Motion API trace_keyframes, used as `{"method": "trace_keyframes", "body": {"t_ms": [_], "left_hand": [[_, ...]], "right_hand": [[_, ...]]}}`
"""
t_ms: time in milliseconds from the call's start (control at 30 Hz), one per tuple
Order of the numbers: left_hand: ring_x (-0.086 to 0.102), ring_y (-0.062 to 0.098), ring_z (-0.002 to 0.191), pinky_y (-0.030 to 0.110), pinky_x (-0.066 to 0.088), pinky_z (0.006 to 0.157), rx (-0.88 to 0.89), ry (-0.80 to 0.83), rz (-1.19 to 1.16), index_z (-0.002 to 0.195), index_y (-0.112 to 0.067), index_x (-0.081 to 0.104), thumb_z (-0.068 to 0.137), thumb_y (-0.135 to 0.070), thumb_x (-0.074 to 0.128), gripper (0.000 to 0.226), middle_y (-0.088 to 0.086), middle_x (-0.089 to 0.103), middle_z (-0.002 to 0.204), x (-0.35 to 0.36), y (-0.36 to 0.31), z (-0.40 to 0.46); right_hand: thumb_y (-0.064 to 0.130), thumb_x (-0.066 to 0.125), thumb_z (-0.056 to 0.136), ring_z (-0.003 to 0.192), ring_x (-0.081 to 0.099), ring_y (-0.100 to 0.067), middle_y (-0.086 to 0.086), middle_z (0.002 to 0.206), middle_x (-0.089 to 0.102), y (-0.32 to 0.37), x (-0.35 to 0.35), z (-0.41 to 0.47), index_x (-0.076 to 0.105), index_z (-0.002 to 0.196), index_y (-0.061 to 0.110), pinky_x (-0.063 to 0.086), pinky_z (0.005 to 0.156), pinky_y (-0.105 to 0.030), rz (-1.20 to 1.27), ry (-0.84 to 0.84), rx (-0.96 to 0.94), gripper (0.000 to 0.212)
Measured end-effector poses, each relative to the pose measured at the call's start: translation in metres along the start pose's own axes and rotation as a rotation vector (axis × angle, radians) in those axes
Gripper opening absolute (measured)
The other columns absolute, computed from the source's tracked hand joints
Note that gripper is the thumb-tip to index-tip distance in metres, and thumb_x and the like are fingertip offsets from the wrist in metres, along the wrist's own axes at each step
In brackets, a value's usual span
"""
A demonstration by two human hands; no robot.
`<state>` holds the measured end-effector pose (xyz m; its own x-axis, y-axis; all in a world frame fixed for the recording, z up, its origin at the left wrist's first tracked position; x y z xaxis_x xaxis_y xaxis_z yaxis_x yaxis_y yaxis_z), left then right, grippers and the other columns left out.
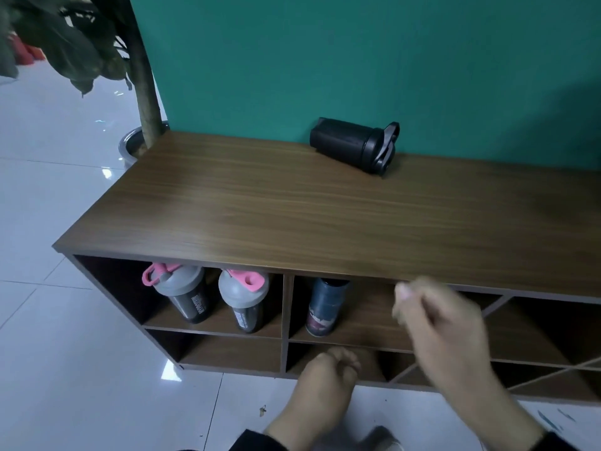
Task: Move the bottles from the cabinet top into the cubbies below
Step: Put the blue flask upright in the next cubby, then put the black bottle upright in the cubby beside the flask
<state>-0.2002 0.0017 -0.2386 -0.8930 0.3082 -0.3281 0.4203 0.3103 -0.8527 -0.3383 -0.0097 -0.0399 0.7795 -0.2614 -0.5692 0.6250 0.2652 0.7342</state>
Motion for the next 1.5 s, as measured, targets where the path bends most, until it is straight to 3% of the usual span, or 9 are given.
{"method": "trace_keyframes", "body": {"t_ms": [133,267,400,600,833,1067,1200,1400,1500], "left_hand": [[0.065,0.010,0.075,0.018,0.053,0.071,0.013,-0.010,-0.078,0.079,-0.029,0.066,0.091,-0.017,0.056,0.020,0.007,0.078,0.093,-0.011,-0.012,-0.003],[0.071,0.018,0.074,0.037,0.060,0.080,0.063,-0.058,-0.166,0.074,-0.038,0.069,0.081,-0.034,0.057,0.015,0.000,0.077,0.080,-0.026,-0.022,-0.002],[0.063,0.011,0.067,0.038,0.058,0.079,0.073,-0.074,-0.172,0.074,-0.039,0.067,0.083,-0.040,0.057,0.013,0.003,0.075,0.079,-0.042,-0.024,-0.001],[0.061,0.011,0.068,0.030,0.055,0.077,0.046,-0.075,-0.198,0.079,-0.027,0.065,0.096,-0.023,0.060,0.018,-0.005,0.072,0.079,-0.057,-0.024,0.007],[0.059,0.012,0.068,0.024,0.049,0.071,0.034,-0.057,-0.208,0.083,-0.023,0.065,0.099,-0.023,0.058,0.017,0.004,0.075,0.083,-0.057,-0.028,0.011],[0.062,0.011,0.071,0.030,0.056,0.076,0.026,-0.063,-0.169,0.082,-0.027,0.065,0.099,-0.025,0.058,0.018,0.001,0.076,0.086,-0.054,-0.027,0.011],[0.063,0.012,0.074,0.030,0.055,0.082,0.038,-0.065,-0.158,0.082,-0.026,0.065,0.097,-0.024,0.059,0.017,-0.002,0.075,0.085,-0.054,-0.027,0.011],[0.066,0.014,0.071,0.041,0.059,0.083,0.099,-0.138,-0.158,0.082,-0.026,0.068,0.092,-0.033,0.060,0.015,0.000,0.076,0.080,-0.061,-0.028,0.008],[0.056,0.015,0.059,0.042,0.052,0.066,0.384,-0.331,-0.096,0.072,-0.014,0.063,0.097,-0.040,0.055,0.037,0.009,0.064,0.064,-0.085,-0.063,-0.023]], "right_hand": [[0.028,0.063,0.095,0.084,0.062,-0.004,0.001,0.096,0.069,0.006,-0.026,0.081,0.067,0.094,0.021,0.044,0.072,-0.012,0.057,-0.193,0.062,0.008],[0.047,0.068,0.089,0.118,0.058,-0.012,0.000,0.140,0.058,-0.054,0.002,0.150,0.049,0.142,0.021,0.043,0.091,-0.022,0.138,-0.117,0.386,0.062],[0.057,0.071,0.083,0.139,0.046,-0.027,-0.009,0.159,0.039,-0.084,0.028,0.185,0.023,0.157,0.018,0.039,0.099,-0.032,0.127,-0.054,0.508,0.097],[0.068,0.071,0.074,0.148,0.033,-0.030,-0.009,0.166,0.025,-0.091,0.047,0.227,0.001,0.161,0.018,0.032,0.116,-0.043,0.202,-0.117,0.601,0.123],[0.070,0.070,0.074,0.153,0.023,-0.029,-0.007,0.169,0.016,-0.097,0.064,0.254,-0.007,0.160,0.015,0.024,0.120,-0.044,0.250,-0.126,0.629,0.127],[0.053,0.074,0.076,0.141,0.041,-0.026,-0.009,0.158,0.038,-0.106,0.061,0.260,0.017,0.158,0.010,0.038,0.108,-0.038,0.323,-0.218,0.587,0.109],[0.049,0.073,0.075,0.112,0.062,-0.019,0.000,0.117,0.062,-0.107,0.045,0.249,0.053,0.131,0.014,0.045,0.081,-0.027,0.360,-0.333,0.530,0.069],[0.045,0.077,0.073,0.107,0.065,-0.007,0.009,0.121,0.064,-0.072,-0.016,0.192,0.054,0.135,0.021,0.059,0.093,-0.040,0.542,-0.510,0.343,0.070],[0.040,0.073,0.079,0.114,0.065,-0.007,0.004,0.126,0.067,-0.030,-0.063,0.132,0.054,0.137,0.018,0.052,0.105,-0.035,0.392,-0.511,0.154,0.064]]}}
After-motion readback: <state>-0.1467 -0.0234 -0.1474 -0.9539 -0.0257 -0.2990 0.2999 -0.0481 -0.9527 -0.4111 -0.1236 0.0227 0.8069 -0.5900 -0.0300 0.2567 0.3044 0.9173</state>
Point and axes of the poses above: each hand's wrist, its own z-axis towards the middle knuckle, its own x-axis out of the palm, y = z × x, the point moved 10 cm from there along z, towards the middle knuckle
